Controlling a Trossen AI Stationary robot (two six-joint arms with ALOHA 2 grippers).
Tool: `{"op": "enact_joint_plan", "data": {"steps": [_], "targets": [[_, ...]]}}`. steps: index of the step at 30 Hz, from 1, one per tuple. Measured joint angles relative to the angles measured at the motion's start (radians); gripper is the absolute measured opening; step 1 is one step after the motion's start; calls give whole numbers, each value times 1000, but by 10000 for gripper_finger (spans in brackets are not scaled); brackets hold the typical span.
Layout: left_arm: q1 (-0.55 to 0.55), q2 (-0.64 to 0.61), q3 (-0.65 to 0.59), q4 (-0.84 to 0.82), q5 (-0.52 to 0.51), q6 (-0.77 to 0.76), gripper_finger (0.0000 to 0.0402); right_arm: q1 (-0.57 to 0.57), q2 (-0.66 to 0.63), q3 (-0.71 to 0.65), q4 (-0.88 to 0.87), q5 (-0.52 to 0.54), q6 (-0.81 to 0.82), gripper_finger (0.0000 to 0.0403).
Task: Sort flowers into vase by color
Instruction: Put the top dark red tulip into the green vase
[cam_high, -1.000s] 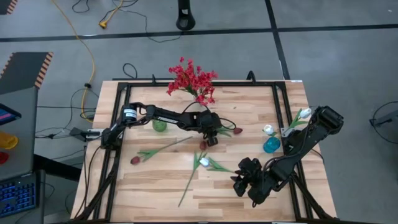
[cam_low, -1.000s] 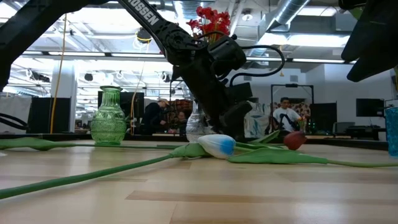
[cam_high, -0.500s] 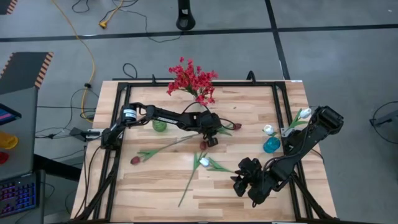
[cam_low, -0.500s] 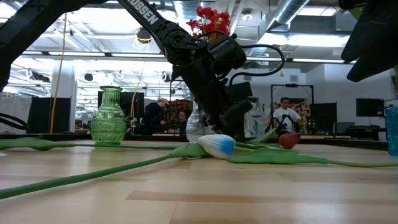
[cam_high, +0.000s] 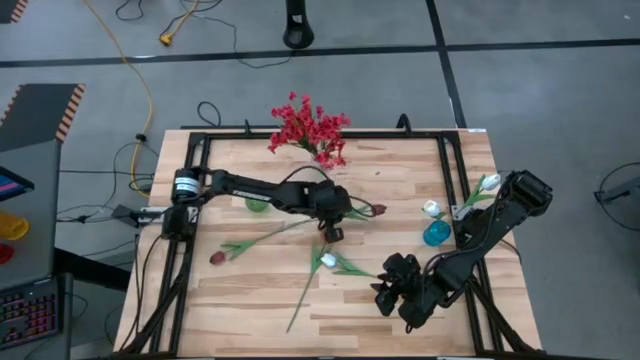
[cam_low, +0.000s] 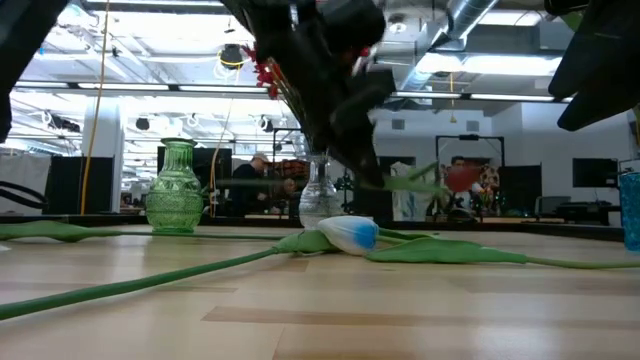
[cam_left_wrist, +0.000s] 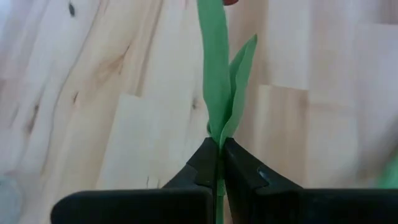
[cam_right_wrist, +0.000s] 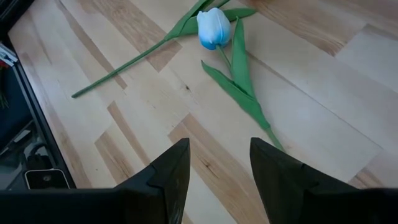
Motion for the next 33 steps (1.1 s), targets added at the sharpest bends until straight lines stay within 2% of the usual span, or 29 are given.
{"op": "enact_joint_plan", "data": {"steps": [21,33], "targets": [[-257,-184,2,-218,-425,-69,0,0,0,0,-1,1,-1,195],[-342,-270,2,-326,-490,-112,0,0,0,0,-1,2,-24,195]]}}
